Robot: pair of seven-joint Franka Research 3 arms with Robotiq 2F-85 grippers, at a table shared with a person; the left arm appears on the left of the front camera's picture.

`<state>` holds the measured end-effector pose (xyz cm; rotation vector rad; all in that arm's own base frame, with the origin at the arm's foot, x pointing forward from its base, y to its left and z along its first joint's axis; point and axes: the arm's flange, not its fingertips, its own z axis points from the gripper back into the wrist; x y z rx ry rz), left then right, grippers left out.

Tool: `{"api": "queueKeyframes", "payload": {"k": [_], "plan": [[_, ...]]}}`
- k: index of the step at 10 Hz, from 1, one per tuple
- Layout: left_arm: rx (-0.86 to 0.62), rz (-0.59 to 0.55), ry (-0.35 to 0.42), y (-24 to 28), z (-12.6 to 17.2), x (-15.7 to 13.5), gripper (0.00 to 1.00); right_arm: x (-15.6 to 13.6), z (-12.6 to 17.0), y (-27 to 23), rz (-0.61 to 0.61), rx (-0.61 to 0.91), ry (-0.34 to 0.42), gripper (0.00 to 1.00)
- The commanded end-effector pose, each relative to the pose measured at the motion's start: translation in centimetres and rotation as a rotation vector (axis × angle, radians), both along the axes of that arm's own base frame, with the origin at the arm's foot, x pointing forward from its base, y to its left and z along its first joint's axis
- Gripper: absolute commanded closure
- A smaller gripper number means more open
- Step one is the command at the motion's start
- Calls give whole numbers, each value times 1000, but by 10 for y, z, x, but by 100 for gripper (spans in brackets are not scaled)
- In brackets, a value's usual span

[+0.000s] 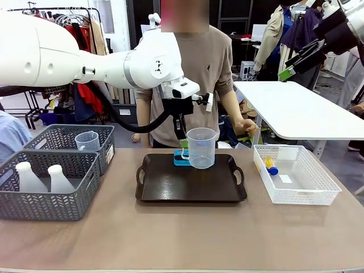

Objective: Prepare the laboratory tools.
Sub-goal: Pick up one Large Measuring Cup and place it on the Handle tray.

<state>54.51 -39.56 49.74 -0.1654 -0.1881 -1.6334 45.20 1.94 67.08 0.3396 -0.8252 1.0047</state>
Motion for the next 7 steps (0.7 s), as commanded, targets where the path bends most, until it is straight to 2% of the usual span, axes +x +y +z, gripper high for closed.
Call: {"api": "queueKeyframes", "payload": {"k": [1,2,4,7], "plan": [[17,-70,22,-13,-8,2,100,0,1,0,10,15,-1,0],[17,-90,52,-25,-19,5,100,0,1,0,10,15,-1,0],[78,-98,-21,-49,-46,16,100,0,1,0,10,15,-1,0],[45,-128,-63,-69,-83,40,100,0,1,0,10,15,-1,0]]}}
